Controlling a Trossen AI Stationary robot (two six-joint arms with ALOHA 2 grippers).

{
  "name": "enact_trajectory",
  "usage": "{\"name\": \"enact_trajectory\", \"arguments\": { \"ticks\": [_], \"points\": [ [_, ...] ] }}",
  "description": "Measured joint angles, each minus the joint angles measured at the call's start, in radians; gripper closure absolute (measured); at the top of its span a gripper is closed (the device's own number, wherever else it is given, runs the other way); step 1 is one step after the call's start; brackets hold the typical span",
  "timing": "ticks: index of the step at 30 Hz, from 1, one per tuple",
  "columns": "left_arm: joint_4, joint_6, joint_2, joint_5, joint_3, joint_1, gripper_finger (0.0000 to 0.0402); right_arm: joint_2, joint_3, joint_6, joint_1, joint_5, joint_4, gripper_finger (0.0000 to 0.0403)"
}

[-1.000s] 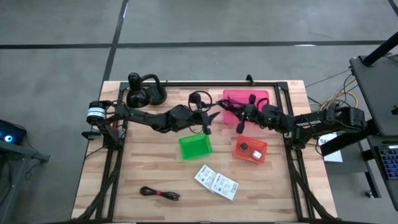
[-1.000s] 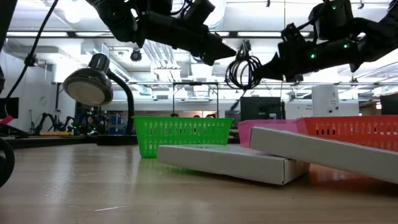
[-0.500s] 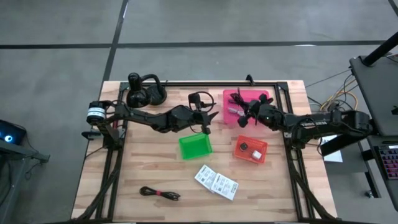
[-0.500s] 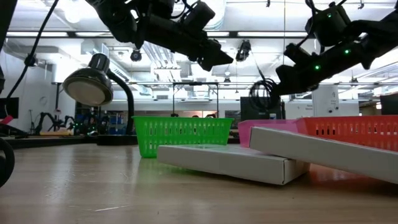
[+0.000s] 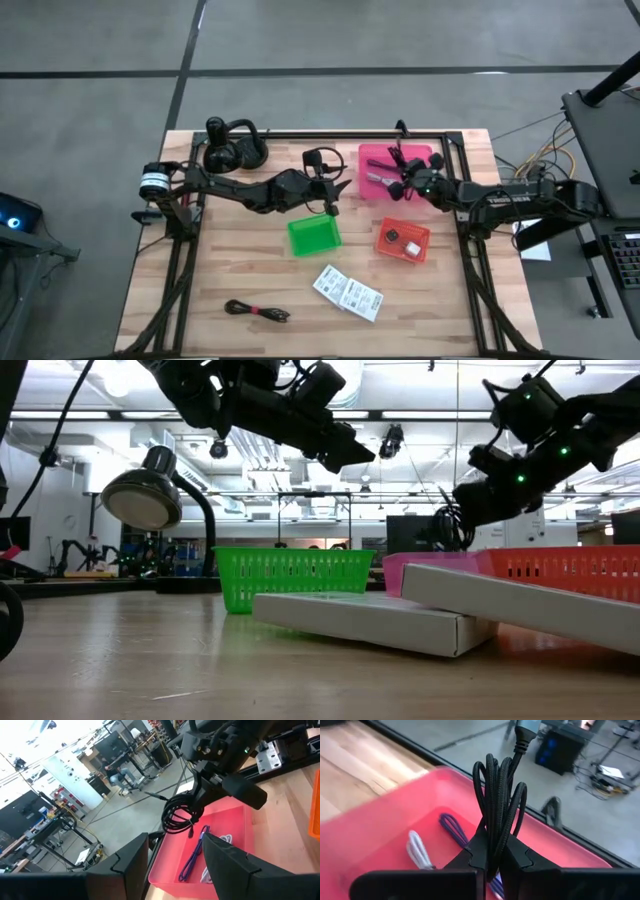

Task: Pick and place items into bin
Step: Put the top black charger cable into the pink bin, then put the black charger cable into the pink bin

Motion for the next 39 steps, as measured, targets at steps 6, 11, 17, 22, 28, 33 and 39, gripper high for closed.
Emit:
{"name": "enact_trajectory", "arguments": {
  "ticks": [6,11,17,22,28,33,39],
  "points": [
    [-0.002,0.0,0.0,0.0,0.0,0.0,0.023,0.001,0.043,0.031,0.001,0.012,-0.132,0.039],
    [-0.003,0.0,0.0,0.0,0.0,0.0,0.023,0.001,0.045,0.035,0.001,0.012,-0.132,0.0388],
    [-0.003,0.0,0.0,0.0,0.0,0.0,0.023,0.001,0.045,0.086,0.001,0.012,-0.13,0.0347],
    [-0.003,-0.001,0.0,0.0,0.0,0.0,0.023,0.001,0.045,0.087,0.001,0.012,-0.124,0.0315],
    [-0.004,-0.001,0.0,0.0,0.0,0.0,0.023,0.001,0.045,0.059,0.001,0.012,-0.082,0.0296],
    [-0.039,-0.004,-0.002,-0.001,0.0,-0.001,0.023,0.001,0.045,0.017,0.002,0.012,-0.027,0.0296],
    [-0.198,-0.053,-0.009,-0.001,0.0,-0.022,0.023,0.0,0.045,0.007,0.001,0.012,-0.02,0.0307]
  ]
}}
